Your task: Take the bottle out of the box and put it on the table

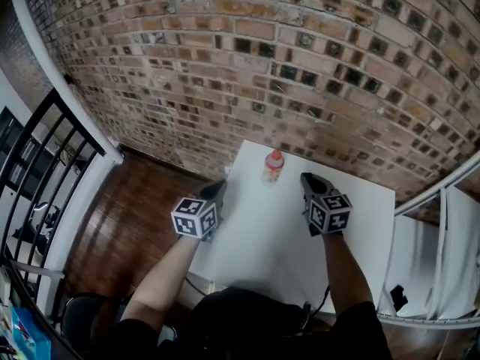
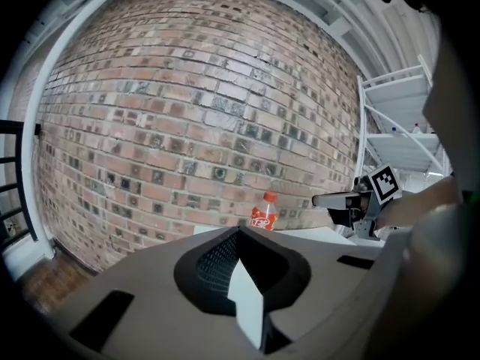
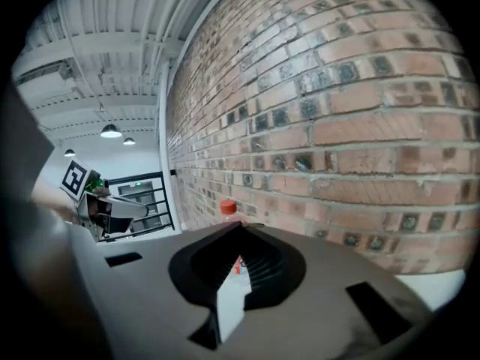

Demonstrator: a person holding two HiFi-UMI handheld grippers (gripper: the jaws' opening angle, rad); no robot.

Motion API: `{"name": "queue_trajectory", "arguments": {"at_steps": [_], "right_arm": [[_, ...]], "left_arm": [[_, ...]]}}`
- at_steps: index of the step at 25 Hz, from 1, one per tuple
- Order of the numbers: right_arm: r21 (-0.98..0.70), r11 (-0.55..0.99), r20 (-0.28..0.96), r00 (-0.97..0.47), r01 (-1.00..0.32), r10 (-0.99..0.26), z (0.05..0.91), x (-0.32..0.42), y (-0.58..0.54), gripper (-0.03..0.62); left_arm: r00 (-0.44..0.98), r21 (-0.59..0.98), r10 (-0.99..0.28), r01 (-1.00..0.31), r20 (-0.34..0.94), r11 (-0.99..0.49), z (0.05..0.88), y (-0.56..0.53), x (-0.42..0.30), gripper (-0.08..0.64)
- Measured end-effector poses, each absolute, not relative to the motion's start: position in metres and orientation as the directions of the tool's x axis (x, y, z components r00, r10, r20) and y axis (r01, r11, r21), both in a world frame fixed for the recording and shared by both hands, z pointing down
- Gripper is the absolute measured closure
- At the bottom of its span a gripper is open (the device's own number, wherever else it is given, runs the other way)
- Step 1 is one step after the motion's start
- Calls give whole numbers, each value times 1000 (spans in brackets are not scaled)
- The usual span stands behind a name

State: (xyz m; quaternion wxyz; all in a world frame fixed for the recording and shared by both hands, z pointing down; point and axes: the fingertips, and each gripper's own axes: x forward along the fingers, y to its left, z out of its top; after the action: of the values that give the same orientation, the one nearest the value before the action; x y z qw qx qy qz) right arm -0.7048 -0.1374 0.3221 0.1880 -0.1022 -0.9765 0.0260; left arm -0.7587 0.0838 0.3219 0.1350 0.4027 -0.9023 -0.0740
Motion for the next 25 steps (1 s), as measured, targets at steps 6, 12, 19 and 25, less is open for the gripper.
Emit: {"name": "queue_trajectory", "arguments": {"at_steps": [6, 12, 19, 25], "right_arm": [[-107, 988, 268, -953, 115, 140, 292, -646, -142, 589], [12, 992, 246, -962, 126, 119, 254, -595, -137, 591], [5, 990, 274, -953, 139, 132, 253, -528, -136, 591], [-62, 998, 185, -982, 31, 42, 247, -464, -157, 591]], "left_arm": [[-601, 204, -794, -769, 88, 605, 288, 72, -734, 558], [-542, 142, -839, -828, 44, 542, 254, 59, -708, 558], [-508, 122, -861, -856, -29, 502, 225, 63, -666, 558], [-537, 136, -834, -842, -129, 522, 210, 85, -620, 558]]}}
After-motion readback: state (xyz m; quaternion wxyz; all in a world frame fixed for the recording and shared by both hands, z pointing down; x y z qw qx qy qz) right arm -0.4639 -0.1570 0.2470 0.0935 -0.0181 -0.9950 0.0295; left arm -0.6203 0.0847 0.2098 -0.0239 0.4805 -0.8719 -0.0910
